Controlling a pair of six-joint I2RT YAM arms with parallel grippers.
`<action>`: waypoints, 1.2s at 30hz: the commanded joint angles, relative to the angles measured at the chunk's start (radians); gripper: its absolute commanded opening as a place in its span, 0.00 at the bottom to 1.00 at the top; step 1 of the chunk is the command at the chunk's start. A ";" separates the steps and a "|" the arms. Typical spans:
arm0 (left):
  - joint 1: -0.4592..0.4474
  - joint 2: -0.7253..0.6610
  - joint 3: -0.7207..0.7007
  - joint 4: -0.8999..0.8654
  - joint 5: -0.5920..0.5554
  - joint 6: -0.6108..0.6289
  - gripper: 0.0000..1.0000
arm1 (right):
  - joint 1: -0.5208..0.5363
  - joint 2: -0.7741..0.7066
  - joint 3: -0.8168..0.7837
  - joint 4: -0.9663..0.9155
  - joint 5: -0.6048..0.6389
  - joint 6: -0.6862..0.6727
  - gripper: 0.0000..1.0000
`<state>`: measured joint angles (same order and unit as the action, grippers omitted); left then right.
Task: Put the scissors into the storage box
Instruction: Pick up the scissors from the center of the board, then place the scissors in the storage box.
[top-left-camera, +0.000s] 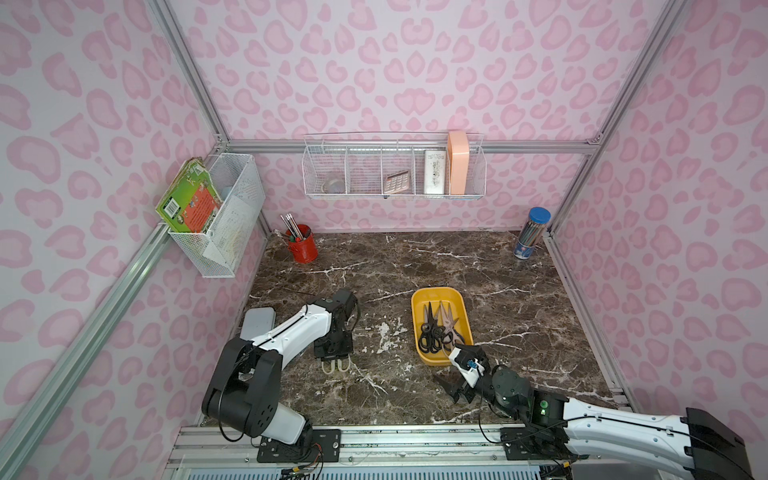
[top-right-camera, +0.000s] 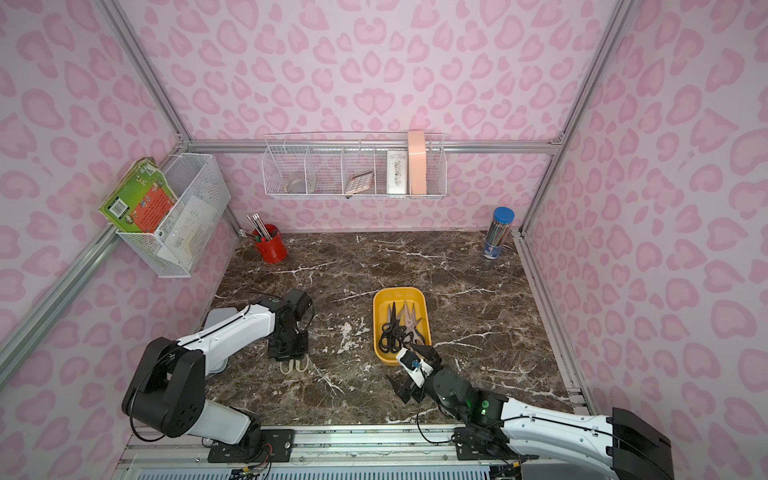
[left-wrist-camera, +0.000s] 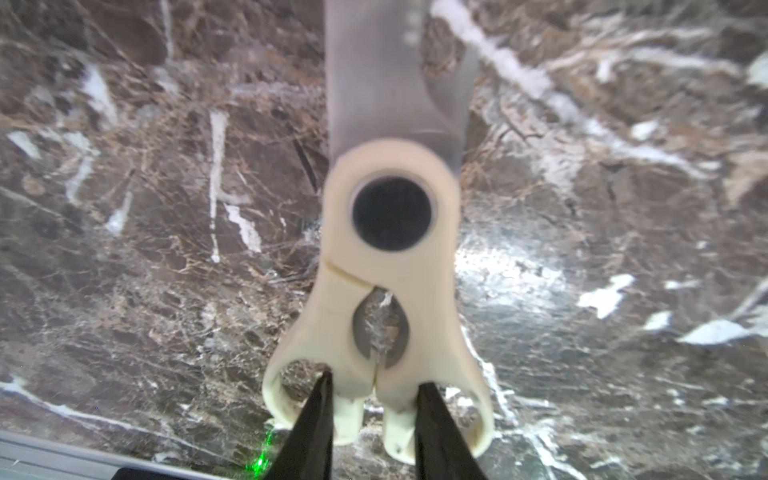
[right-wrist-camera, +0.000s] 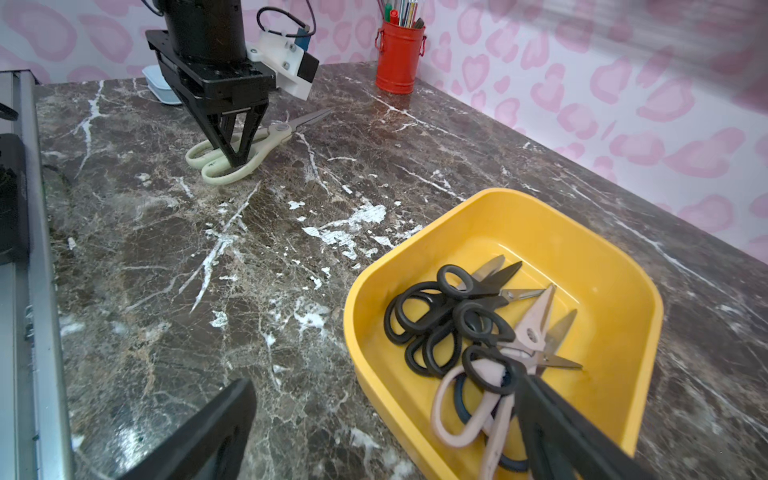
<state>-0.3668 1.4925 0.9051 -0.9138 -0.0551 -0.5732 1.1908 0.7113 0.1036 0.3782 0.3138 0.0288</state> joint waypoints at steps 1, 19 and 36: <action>-0.007 -0.028 0.041 -0.065 -0.022 -0.004 0.00 | 0.000 -0.058 -0.018 0.024 0.056 0.010 0.99; -0.444 0.274 0.706 -0.122 0.054 -0.135 0.00 | -0.631 0.037 0.457 -0.307 -0.134 0.094 0.99; -0.549 0.643 0.969 -0.009 0.244 -0.256 0.21 | -0.631 -0.145 0.308 -0.338 -0.119 0.134 0.99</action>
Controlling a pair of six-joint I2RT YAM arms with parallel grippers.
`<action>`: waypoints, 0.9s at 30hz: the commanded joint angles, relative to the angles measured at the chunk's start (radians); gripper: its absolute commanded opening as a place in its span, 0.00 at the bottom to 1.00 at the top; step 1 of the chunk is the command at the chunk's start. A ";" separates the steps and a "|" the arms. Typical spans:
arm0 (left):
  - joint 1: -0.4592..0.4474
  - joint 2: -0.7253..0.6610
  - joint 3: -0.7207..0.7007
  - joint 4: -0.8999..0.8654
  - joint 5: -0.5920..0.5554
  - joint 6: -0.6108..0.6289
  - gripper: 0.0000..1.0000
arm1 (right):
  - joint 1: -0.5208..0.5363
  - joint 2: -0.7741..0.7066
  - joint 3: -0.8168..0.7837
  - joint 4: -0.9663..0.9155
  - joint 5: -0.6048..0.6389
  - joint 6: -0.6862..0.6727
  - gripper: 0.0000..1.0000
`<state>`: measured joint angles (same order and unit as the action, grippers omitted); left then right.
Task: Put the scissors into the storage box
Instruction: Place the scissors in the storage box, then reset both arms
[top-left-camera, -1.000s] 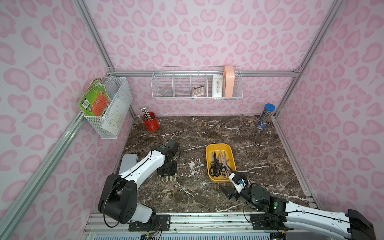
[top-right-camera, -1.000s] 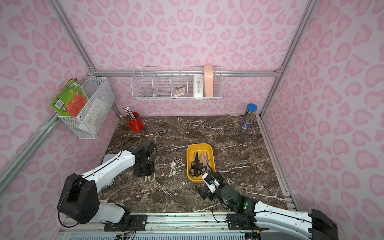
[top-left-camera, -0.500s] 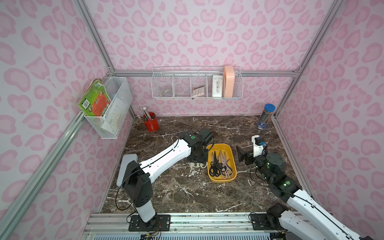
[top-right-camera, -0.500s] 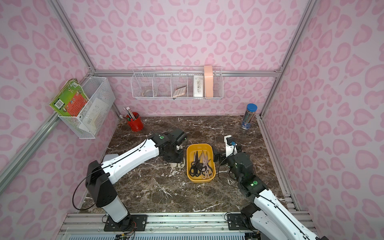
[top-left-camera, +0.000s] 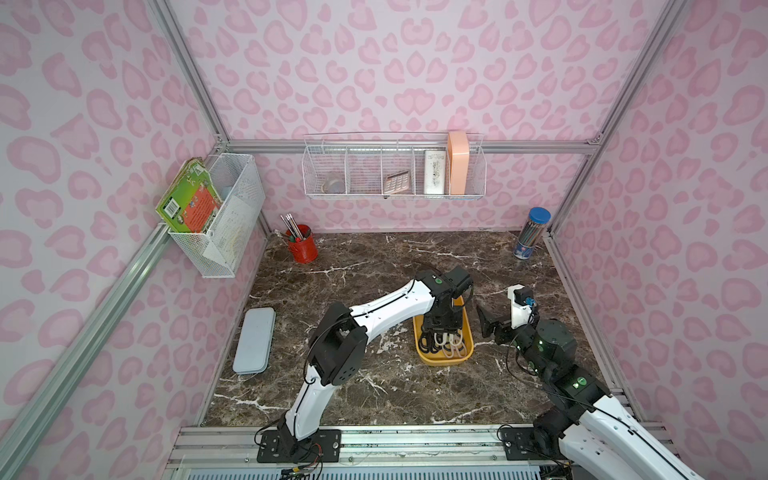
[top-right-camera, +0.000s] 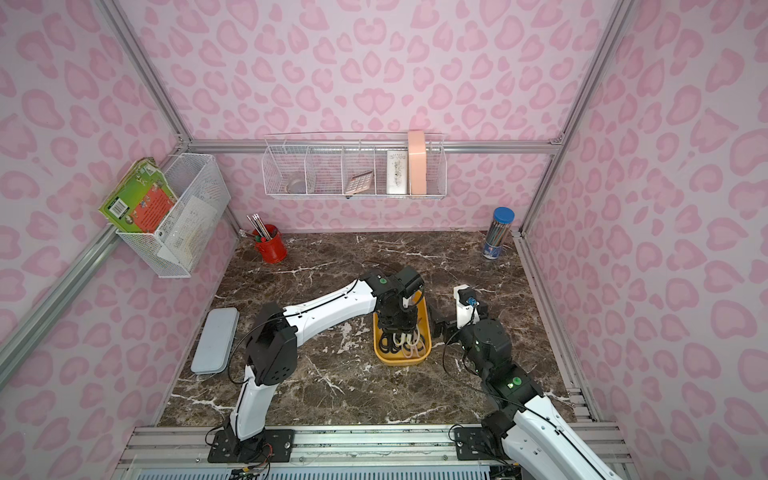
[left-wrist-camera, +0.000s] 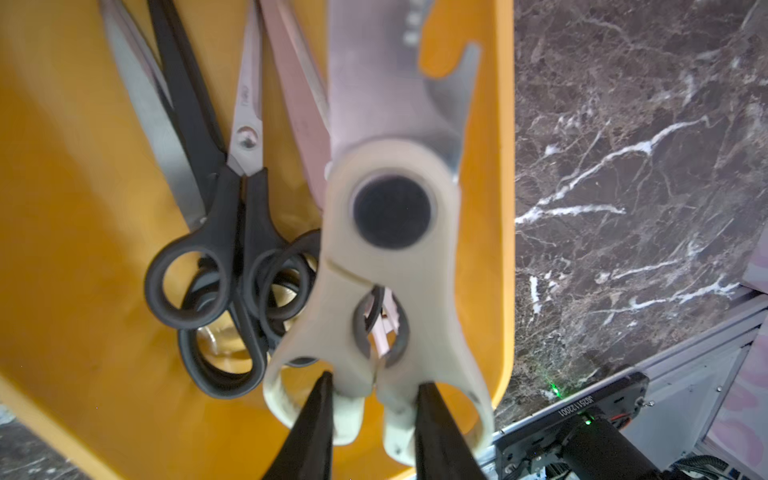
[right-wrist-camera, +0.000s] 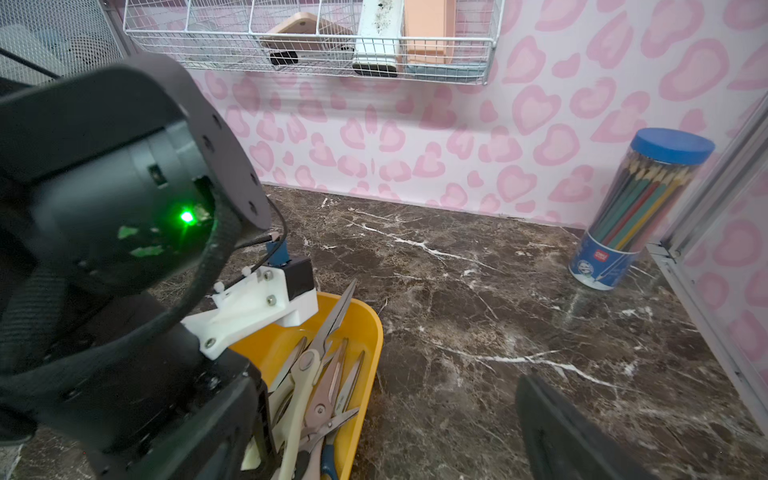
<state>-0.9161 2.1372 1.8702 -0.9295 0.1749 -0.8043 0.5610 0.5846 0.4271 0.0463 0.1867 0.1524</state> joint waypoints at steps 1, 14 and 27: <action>0.000 -0.006 0.001 0.012 0.014 -0.030 0.23 | -0.001 -0.022 -0.020 -0.001 0.001 0.012 0.99; 0.022 -0.205 -0.057 0.045 -0.102 -0.008 0.53 | -0.001 0.021 0.004 0.058 0.028 -0.026 0.99; 0.102 -1.006 -0.887 0.453 -1.193 0.304 0.50 | -0.041 0.182 -0.026 0.285 0.170 -0.098 0.99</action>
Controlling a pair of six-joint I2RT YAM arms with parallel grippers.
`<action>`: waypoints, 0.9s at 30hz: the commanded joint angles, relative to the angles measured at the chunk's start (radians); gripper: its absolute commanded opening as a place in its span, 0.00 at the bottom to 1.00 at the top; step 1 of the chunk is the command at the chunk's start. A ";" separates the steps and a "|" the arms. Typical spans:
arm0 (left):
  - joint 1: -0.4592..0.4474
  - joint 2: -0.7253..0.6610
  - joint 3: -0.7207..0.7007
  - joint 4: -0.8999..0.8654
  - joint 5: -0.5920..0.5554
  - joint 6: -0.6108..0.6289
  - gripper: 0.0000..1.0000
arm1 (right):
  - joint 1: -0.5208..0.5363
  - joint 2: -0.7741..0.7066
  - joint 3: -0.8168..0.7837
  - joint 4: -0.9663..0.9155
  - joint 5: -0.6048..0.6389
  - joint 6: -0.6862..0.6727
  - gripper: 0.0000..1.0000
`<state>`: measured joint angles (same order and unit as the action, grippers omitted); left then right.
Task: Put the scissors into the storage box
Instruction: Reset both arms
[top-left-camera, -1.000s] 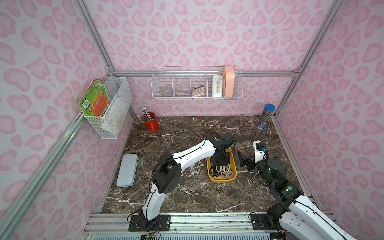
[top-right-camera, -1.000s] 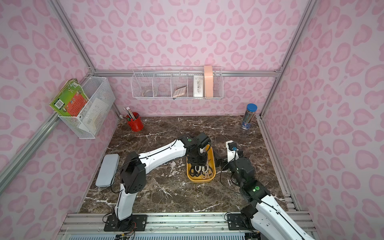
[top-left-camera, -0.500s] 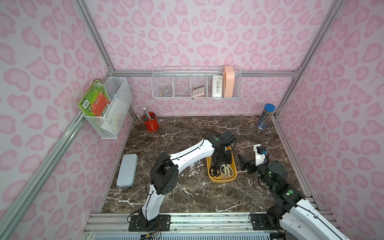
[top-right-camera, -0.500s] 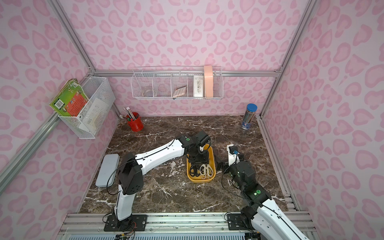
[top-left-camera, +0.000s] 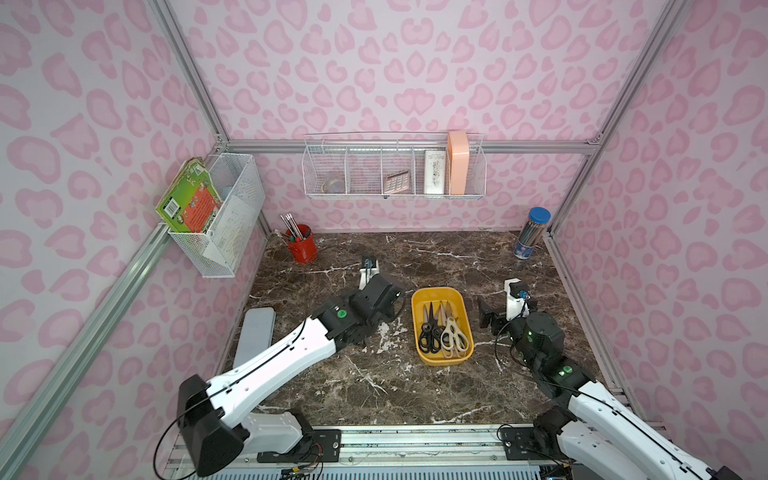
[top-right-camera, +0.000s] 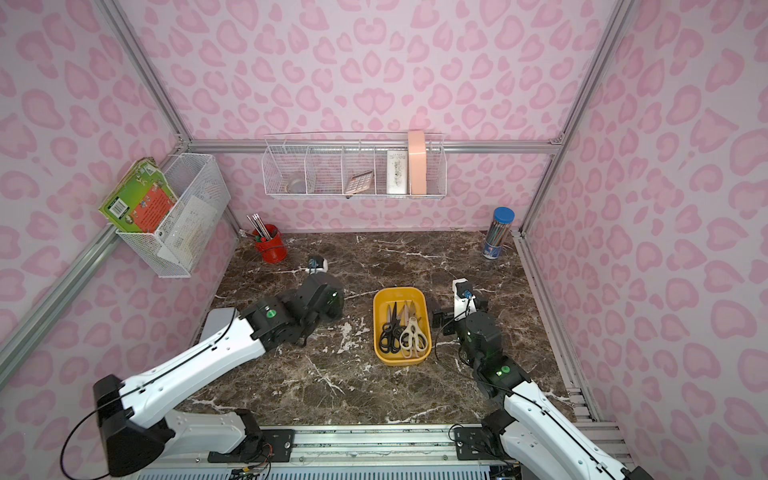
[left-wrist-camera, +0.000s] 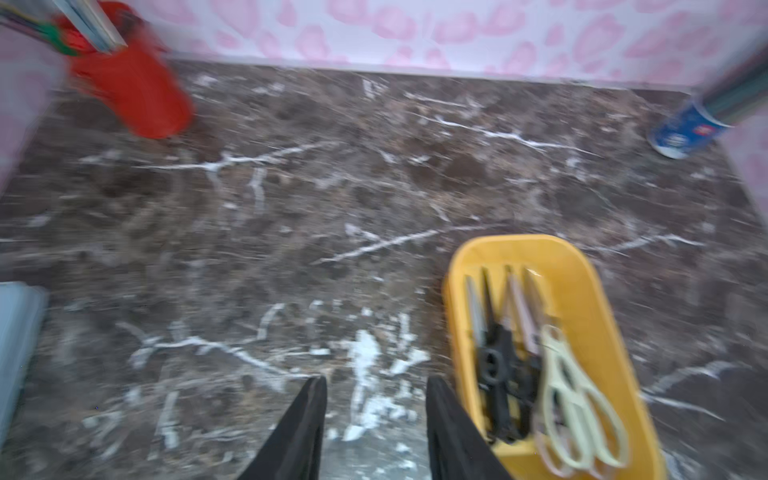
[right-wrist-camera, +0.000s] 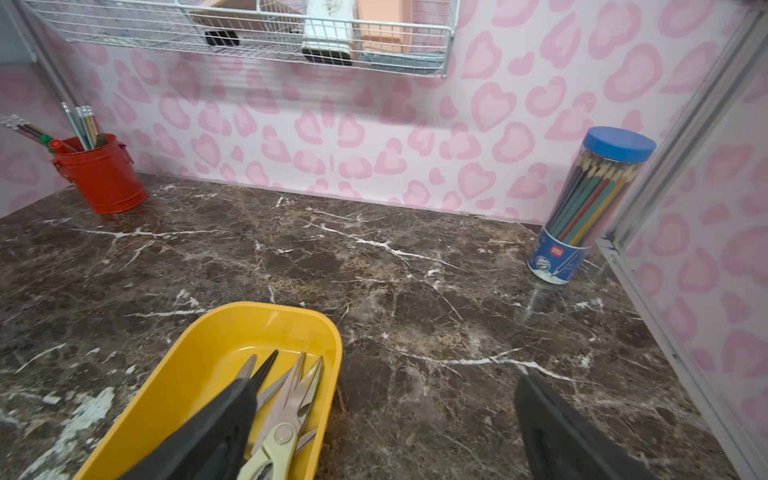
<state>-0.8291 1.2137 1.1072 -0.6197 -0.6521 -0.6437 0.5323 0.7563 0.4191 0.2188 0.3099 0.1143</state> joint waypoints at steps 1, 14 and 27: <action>0.026 -0.123 -0.176 0.156 -0.427 0.153 0.56 | -0.023 0.012 -0.035 0.149 0.057 -0.085 0.99; 0.275 -0.265 -0.700 0.820 -0.281 0.565 0.97 | -0.340 0.174 -0.216 0.541 0.082 -0.119 0.97; 0.439 0.174 -0.773 1.478 -0.099 0.697 0.95 | -0.386 0.486 -0.193 0.802 0.110 -0.103 0.99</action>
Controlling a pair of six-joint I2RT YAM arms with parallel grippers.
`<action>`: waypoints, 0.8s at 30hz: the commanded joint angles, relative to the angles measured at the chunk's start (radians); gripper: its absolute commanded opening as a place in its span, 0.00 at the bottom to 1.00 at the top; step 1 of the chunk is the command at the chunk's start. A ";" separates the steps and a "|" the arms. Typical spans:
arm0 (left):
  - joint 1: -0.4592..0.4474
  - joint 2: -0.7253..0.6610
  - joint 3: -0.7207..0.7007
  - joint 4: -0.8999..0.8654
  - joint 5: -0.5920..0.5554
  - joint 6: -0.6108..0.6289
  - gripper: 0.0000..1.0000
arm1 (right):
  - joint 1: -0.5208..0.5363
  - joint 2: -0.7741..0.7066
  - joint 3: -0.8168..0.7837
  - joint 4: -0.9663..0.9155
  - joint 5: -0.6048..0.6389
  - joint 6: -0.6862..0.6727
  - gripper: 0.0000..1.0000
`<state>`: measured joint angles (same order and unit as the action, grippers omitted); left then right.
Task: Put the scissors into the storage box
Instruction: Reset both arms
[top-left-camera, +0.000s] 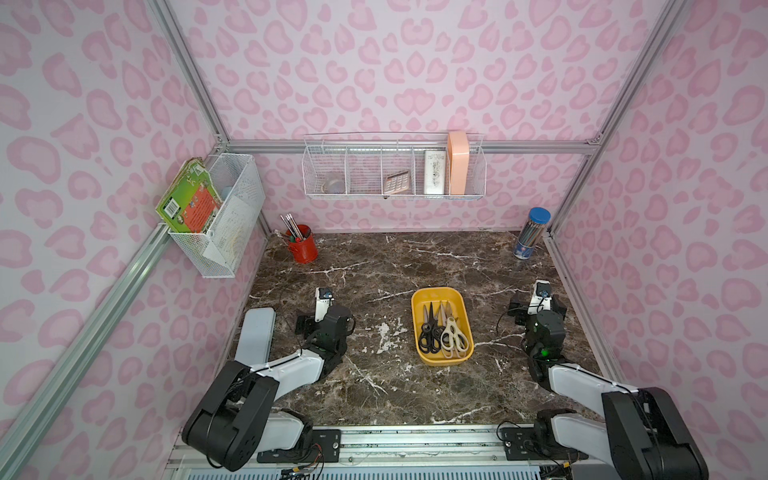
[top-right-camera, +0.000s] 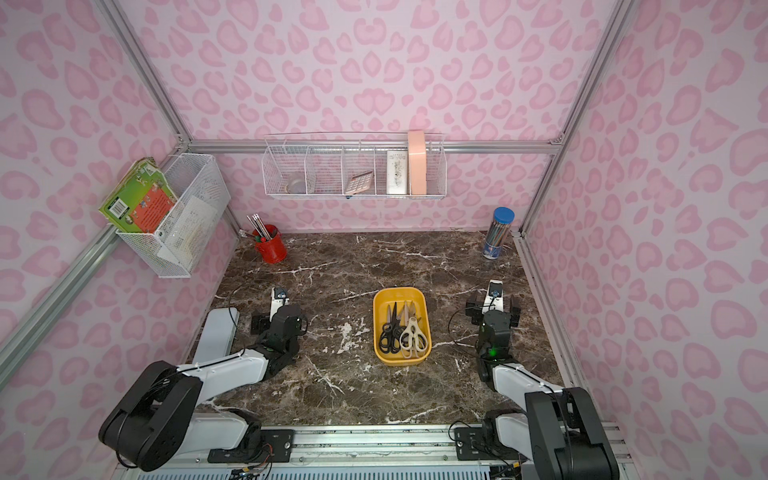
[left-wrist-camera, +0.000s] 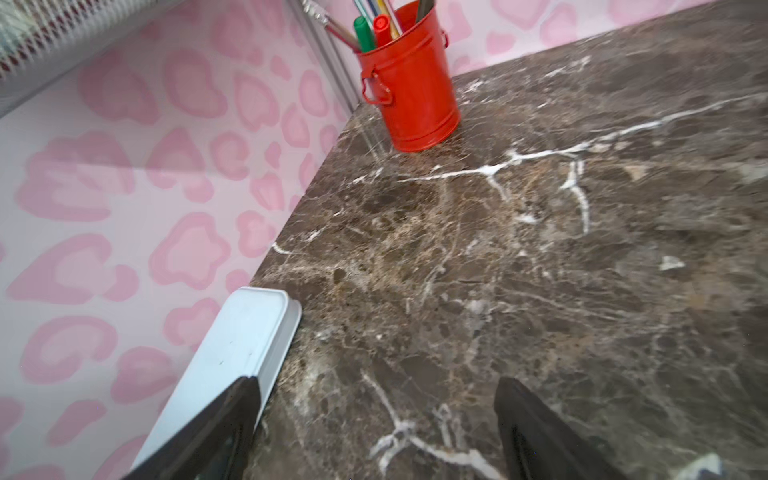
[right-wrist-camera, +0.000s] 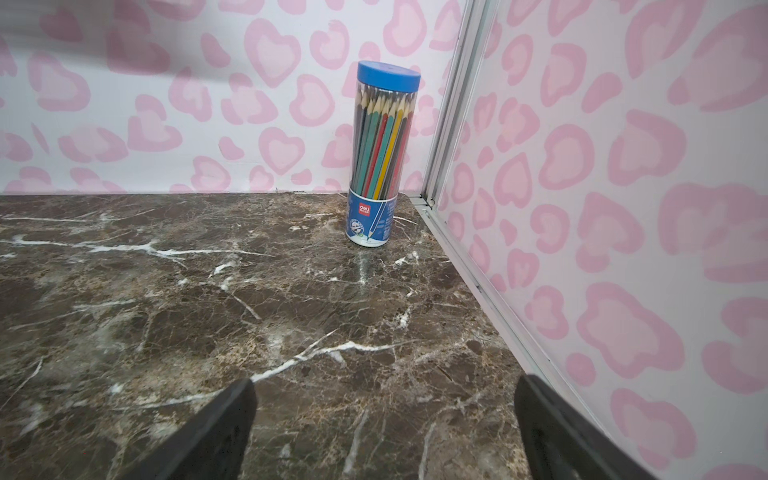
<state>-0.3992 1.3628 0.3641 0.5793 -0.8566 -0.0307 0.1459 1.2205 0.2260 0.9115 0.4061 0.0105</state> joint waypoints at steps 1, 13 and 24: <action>0.012 0.029 -0.021 0.270 0.092 0.078 0.95 | -0.001 0.030 -0.010 0.141 0.001 -0.003 0.99; 0.131 -0.162 -0.220 0.381 0.424 0.011 0.97 | -0.048 0.282 -0.140 0.634 -0.185 -0.038 0.99; 0.198 -0.158 -0.110 0.163 0.486 -0.004 0.95 | -0.076 0.349 -0.100 0.598 -0.276 -0.034 0.99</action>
<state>-0.2039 1.2194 0.2512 0.7898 -0.3744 -0.0353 0.0723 1.5703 0.1070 1.5158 0.1585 -0.0269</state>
